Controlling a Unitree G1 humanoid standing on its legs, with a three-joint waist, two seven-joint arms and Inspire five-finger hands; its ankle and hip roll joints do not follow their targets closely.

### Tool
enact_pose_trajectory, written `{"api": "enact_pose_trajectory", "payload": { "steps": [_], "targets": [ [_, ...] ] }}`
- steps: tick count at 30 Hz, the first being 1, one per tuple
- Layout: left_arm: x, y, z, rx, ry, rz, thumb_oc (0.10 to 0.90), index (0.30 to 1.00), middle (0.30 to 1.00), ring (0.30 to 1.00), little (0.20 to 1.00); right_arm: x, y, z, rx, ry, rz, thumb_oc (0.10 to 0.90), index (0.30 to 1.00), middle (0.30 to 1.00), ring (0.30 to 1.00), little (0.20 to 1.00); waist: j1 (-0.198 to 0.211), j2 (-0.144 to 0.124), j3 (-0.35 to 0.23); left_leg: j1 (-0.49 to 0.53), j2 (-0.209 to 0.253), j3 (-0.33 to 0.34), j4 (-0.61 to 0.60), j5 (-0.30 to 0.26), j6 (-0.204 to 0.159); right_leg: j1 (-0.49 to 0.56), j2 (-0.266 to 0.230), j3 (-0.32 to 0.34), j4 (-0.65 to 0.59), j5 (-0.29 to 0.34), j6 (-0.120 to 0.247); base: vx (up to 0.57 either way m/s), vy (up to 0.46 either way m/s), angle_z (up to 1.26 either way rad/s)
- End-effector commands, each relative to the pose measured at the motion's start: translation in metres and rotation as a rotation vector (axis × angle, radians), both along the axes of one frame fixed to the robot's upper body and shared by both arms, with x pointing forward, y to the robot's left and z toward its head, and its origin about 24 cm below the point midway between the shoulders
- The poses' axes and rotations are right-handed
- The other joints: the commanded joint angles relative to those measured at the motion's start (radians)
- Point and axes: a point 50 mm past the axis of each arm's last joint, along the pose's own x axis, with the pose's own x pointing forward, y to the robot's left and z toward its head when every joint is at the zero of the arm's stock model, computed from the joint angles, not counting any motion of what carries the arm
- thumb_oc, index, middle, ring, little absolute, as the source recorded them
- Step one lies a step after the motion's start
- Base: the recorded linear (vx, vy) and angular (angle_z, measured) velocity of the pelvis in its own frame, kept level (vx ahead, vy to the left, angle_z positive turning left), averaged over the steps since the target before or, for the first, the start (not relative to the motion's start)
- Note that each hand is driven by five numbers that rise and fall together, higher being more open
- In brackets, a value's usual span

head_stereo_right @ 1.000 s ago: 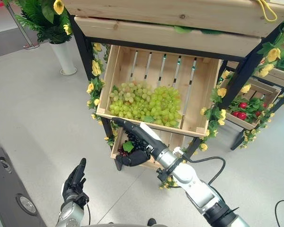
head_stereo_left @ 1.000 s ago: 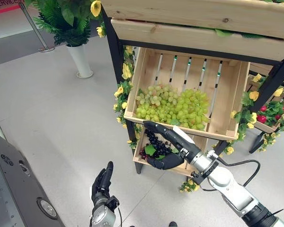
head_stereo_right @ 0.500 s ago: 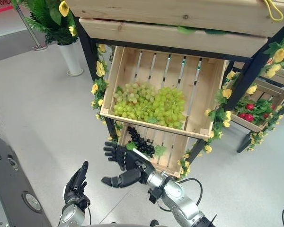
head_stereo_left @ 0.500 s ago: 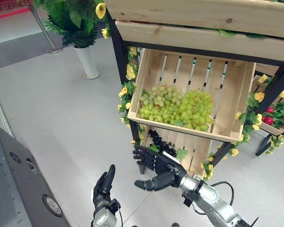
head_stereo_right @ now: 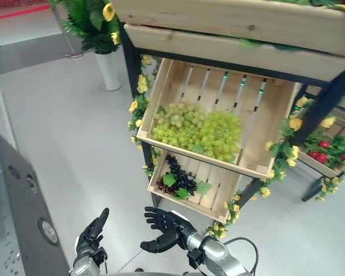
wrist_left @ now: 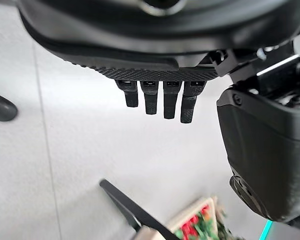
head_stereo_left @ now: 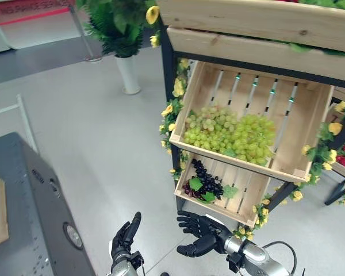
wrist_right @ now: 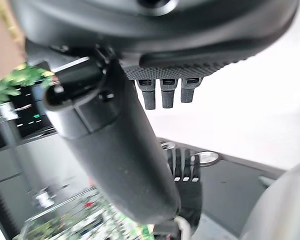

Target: Pick up the fruits from the basket on one side to the basket on the other side

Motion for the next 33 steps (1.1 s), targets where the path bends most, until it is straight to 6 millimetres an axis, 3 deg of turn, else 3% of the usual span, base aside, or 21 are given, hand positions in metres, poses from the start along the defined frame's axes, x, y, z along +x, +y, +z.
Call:
{"api": "enact_pose_trajectory", "payload": {
  "steps": [1,3,4,5,6,7,8,10,13,14,16,17,18,21,24,26,27,28,29,32,33],
  "targets": [
    [0.021,0.027,0.017,0.112,-0.079,0.05,0.8,0.9,0.9,0.9,0.9,0.047,0.01,0.04,0.062,-0.259,-0.048,0.8,0.9,0.9,0.9,0.9,0.038,-0.044,0.076,-0.033,0.012,0.047,0.096,-0.112,-0.026,0.038,-0.003,-0.034,0.047,-0.073,-0.058,-0.16,-0.317,0.46],
    [0.001,0.027,0.008,0.098,-0.032,0.095,0.8,0.9,0.9,0.9,0.9,0.051,0.003,0.036,0.021,-0.258,-0.048,0.8,0.9,0.9,0.9,0.9,0.05,-0.047,0.096,-0.079,0.031,0.089,0.061,-0.037,-0.056,0.073,0.008,-0.043,-0.018,-0.051,-0.062,-0.23,-0.229,0.29],
    [-0.009,0.027,0.004,0.107,-0.008,0.076,0.8,0.9,0.9,0.9,0.9,0.05,-0.001,0.033,-0.009,-0.253,-0.064,0.8,0.9,0.9,0.9,0.9,0.046,-0.051,0.097,-0.098,0.034,0.153,0.109,-0.043,-0.051,0.079,0.005,-0.056,-0.045,-0.038,-0.063,-0.24,-0.194,0.4],
    [-0.011,0.027,0.003,0.111,0.001,0.073,0.8,0.9,0.9,0.9,0.9,0.05,-0.003,0.031,-0.021,-0.246,-0.069,0.8,0.9,0.9,0.9,0.9,0.043,-0.053,0.095,-0.104,0.034,0.171,0.127,-0.046,-0.047,0.077,0.003,-0.061,-0.051,-0.033,-0.063,-0.23,-0.17,0.61],
    [-0.013,0.027,0.001,0.109,0.021,0.064,0.8,0.9,0.9,0.9,0.9,0.049,-0.009,0.028,-0.042,-0.224,-0.092,0.8,0.9,0.9,0.9,0.9,0.039,-0.064,0.088,-0.087,0.012,0.226,0.244,-0.139,-0.026,0.083,-0.013,-0.081,-0.077,-0.026,-0.059,-0.21,-0.11,0.79],
    [-0.014,0.027,0.0,0.106,0.029,0.061,0.8,0.9,0.9,0.9,0.9,0.048,-0.013,0.025,-0.054,-0.205,-0.104,0.8,0.9,0.9,0.9,0.9,0.037,-0.069,0.08,-0.086,-0.002,0.248,0.324,-0.179,-0.013,0.082,-0.018,-0.094,-0.091,-0.018,-0.06,-0.18,-0.081,0.83],
    [-0.014,0.027,0.0,0.105,0.031,0.058,0.8,0.9,0.9,0.9,0.9,0.048,-0.014,0.024,-0.058,-0.203,-0.108,0.8,0.9,0.9,0.9,0.9,0.036,-0.069,0.077,-0.089,-0.005,0.252,0.348,-0.192,-0.01,0.082,-0.017,-0.097,-0.095,-0.016,-0.061,-0.15,-0.039,0.86],
    [-0.016,0.024,-0.002,0.117,0.044,0.017,0.8,0.9,0.9,0.9,0.9,0.043,-0.025,0.011,-0.075,-0.142,-0.181,0.8,0.9,0.9,0.9,0.9,0.025,-0.07,0.05,-0.047,-0.038,0.298,0.415,-0.278,0.017,0.077,-0.011,-0.125,-0.103,-0.01,-0.054,-0.15,-0.006,0.86],
    [-0.019,0.02,-0.003,0.13,0.044,-0.038,0.8,0.9,0.9,0.9,0.9,0.033,-0.035,0.0,-0.083,-0.083,-0.288,0.8,0.9,0.9,0.9,0.9,0.004,-0.051,0.017,0.022,-0.068,0.302,0.444,-0.295,0.007,0.059,0.02,-0.143,-0.087,-0.02,-0.053,-0.21,0.061,0.83],
    [-0.019,0.018,-0.003,0.138,0.03,-0.07,0.8,0.9,0.9,0.9,0.9,0.029,-0.036,-0.004,-0.071,-0.064,-0.339,0.8,0.9,0.9,0.9,0.9,-0.005,-0.04,0.009,0.065,-0.08,0.284,0.386,-0.306,0.009,0.038,0.035,-0.143,-0.072,-0.021,-0.05,-0.28,0.179,0.82],
    [-0.007,0.015,0.001,0.155,0.0,-0.138,0.8,0.9,0.9,0.9,0.9,0.027,-0.034,-0.007,-0.06,-0.052,-0.414,0.8,0.9,0.9,0.9,0.9,-0.021,-0.025,0.007,0.147,-0.104,0.261,0.157,-0.336,0.025,-0.02,0.045,-0.163,-0.047,0.0,-0.026,-0.31,0.193,0.96],
    [-0.006,0.015,0.002,0.157,-0.003,-0.144,0.8,0.9,0.9,0.9,0.9,0.027,-0.034,-0.007,-0.059,-0.049,-0.421,0.8,0.9,0.9,0.9,0.9,-0.021,-0.025,0.007,0.151,-0.107,0.255,0.142,-0.337,0.027,-0.026,0.045,-0.163,-0.046,0.003,-0.023,-0.31,0.136,1.02],
    [0.002,0.011,0.004,0.163,-0.018,-0.176,0.8,0.9,0.9,0.9,0.9,0.029,-0.031,-0.008,-0.041,-0.029,-0.457,0.8,0.9,0.9,0.9,0.9,-0.019,-0.025,0.014,0.151,-0.121,0.216,0.096,-0.335,0.04,-0.058,0.046,-0.153,-0.049,0.03,-0.006,-0.32,0.107,0.78],
    [0.014,0.008,0.009,0.179,-0.054,-0.235,0.8,0.9,0.9,0.9,0.9,0.033,-0.02,-0.007,-0.039,-0.042,-0.415,0.8,0.9,0.9,0.9,0.9,-0.01,-0.028,0.048,0.147,-0.132,0.196,0.003,-0.299,0.056,-0.139,0.033,-0.163,-0.077,0.115,0.046,-0.48,0.135,0.43],
    [0.014,0.007,0.008,0.2,-0.019,-0.314,0.8,0.9,0.9,0.9,0.9,0.031,-0.018,-0.009,-0.079,-0.049,-0.385,0.8,0.9,0.9,0.9,0.9,-0.007,-0.027,0.059,0.128,-0.136,0.187,-0.013,-0.278,0.06,-0.155,0.035,-0.154,-0.121,0.155,0.064,-0.34,0.081,-0.05],
    [0.01,0.008,0.005,0.235,0.014,-0.375,0.8,0.9,0.9,0.9,0.9,0.031,-0.018,-0.011,-0.087,-0.035,-0.403,0.8,0.9,0.9,0.9,0.9,-0.014,-0.029,0.06,0.103,-0.144,0.172,-0.013,-0.251,0.08,-0.189,0.028,-0.101,-0.062,0.164,0.062,-0.25,0.045,-0.05],
    [0.008,0.01,0.004,0.248,0.039,-0.4,0.8,0.9,0.9,0.9,0.9,0.031,-0.018,-0.011,-0.077,-0.025,-0.414,0.8,0.9,0.9,0.9,0.9,-0.02,-0.025,0.061,0.097,-0.145,0.164,-0.013,-0.242,0.089,-0.203,0.027,-0.07,0.001,0.161,0.063,-0.31,0.058,0.04],
    [0.004,0.015,0.002,0.251,0.064,-0.394,0.8,0.9,0.9,0.9,0.9,0.03,-0.018,-0.012,-0.065,-0.016,-0.408,0.8,0.9,0.9,0.9,0.9,-0.018,-0.015,0.06,0.09,-0.139,0.178,-0.013,-0.228,0.091,-0.21,0.006,-0.092,0.121,0.141,0.066,-0.29,0.088,0.18],
    [-0.003,0.021,0.0,0.238,0.082,-0.353,0.8,0.9,0.9,0.9,0.9,0.027,-0.018,-0.015,-0.081,-0.007,-0.371,0.8,0.9,0.9,0.9,0.9,-0.008,0.009,0.064,0.102,-0.124,0.197,-0.013,-0.226,0.087,-0.17,-0.049,-0.126,0.243,0.079,0.051,-0.24,0.081,0.18],
    [-0.012,0.024,-0.003,0.22,0.098,-0.315,0.8,0.9,0.9,0.9,0.9,0.021,-0.017,-0.021,-0.108,0.013,-0.336,0.8,0.9,0.9,0.9,0.9,0.001,0.022,0.051,0.099,-0.117,0.198,-0.013,-0.225,0.097,-0.092,-0.076,-0.113,0.219,0.016,0.031,-0.1,-0.009,-0.09],
    [-0.016,0.026,-0.005,0.218,0.108,-0.311,0.8,0.9,0.9,0.9,0.9,0.018,-0.017,-0.025,-0.115,0.028,-0.326,0.8,0.9,0.9,0.9,0.9,0.009,0.019,0.037,0.095,-0.117,0.19,-0.011,-0.223,0.098,-0.046,-0.08,-0.103,0.161,-0.002,0.028,-0.08,-0.114,-0.09]
  ]
}}
